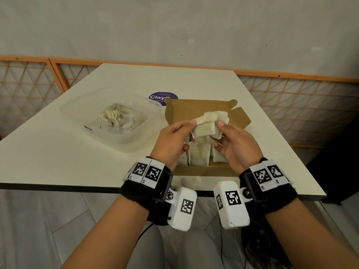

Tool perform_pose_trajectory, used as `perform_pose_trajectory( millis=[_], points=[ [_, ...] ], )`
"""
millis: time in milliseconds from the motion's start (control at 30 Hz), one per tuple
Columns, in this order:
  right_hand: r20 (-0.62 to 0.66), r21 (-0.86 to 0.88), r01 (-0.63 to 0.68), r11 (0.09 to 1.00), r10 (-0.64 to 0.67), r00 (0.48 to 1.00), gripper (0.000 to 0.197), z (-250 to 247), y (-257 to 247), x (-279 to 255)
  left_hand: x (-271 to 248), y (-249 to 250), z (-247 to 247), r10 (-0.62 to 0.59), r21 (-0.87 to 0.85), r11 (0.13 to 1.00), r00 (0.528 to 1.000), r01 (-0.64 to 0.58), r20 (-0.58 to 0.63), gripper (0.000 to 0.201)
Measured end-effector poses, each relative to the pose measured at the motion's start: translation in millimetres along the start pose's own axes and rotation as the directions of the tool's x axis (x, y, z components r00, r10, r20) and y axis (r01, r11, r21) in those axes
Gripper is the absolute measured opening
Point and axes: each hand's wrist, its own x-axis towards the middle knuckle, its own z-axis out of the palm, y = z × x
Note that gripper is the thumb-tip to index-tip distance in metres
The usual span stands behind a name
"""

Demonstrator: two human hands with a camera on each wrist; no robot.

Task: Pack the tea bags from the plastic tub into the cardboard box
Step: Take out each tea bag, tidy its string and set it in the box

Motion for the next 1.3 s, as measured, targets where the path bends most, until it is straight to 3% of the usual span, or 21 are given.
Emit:
perform_pose_trajectory(
  millis=[100,200,267,333,433,567,733,833,967,1033,1167,1300],
  points=[
    [-0.065,0.053,0.093,0.994,-0.089,0.994,0.007,-8,-10,-1,0,4,-1,-0.050,-0.115,0.992,0.998,0.046,-0.037,0.012],
    [0.045,0.076,0.151,0.986,-0.155,0.987,0.012,-7,-22,-9,4,2,-2,-0.039,-0.043,0.998,0.996,0.035,-0.078,0.015],
    [0.156,-0.042,0.165,0.985,-0.157,0.975,0.024,-3,-22,-15,6,-2,-1,-0.006,0.077,0.997,0.996,0.012,-0.084,0.020],
    [0.195,-0.238,0.215,0.947,-0.170,0.966,0.012,3,-16,-20,6,-5,1,0.009,0.138,0.990,0.998,-0.001,-0.060,0.030],
    [0.126,-0.373,0.242,0.896,-0.209,0.970,0.008,5,-4,-16,2,-6,1,-0.006,0.121,0.993,1.000,0.004,0.017,0.043],
    [0.033,-0.350,0.204,0.914,-0.205,0.978,0.006,2,4,-8,-2,-4,-3,-0.032,0.075,0.997,0.991,0.022,0.131,0.056],
    [-0.034,-0.274,0.173,0.946,-0.189,0.981,0.010,7,7,-6,-2,-9,-3,0.020,0.105,0.994,0.990,-0.035,0.137,0.021],
    [-0.011,-0.241,0.119,0.963,-0.125,0.992,0.029,9,7,-5,-2,-9,-3,0.045,0.130,0.989,0.988,-0.064,0.147,0.007],
    [0.115,-0.290,-0.024,0.957,0.060,0.992,0.015,10,-6,-5,-1,-10,-4,0.055,0.167,0.982,0.983,-0.085,0.175,0.014],
    [0.151,-0.348,-0.035,0.937,0.093,0.984,0.013,10,-14,-3,-2,-9,-3,0.052,0.171,0.982,0.982,-0.084,0.183,0.017],
    [0.059,-0.477,0.034,0.878,-0.007,0.998,0.034,8,-24,7,-5,-7,1,0.068,0.207,0.972,0.979,-0.109,0.192,0.011],
    [0.092,-0.588,0.074,0.805,-0.025,0.995,0.031,12,-36,9,-5,-9,3,0.095,0.243,0.960,0.976,-0.142,0.196,0.007]
  ],
)
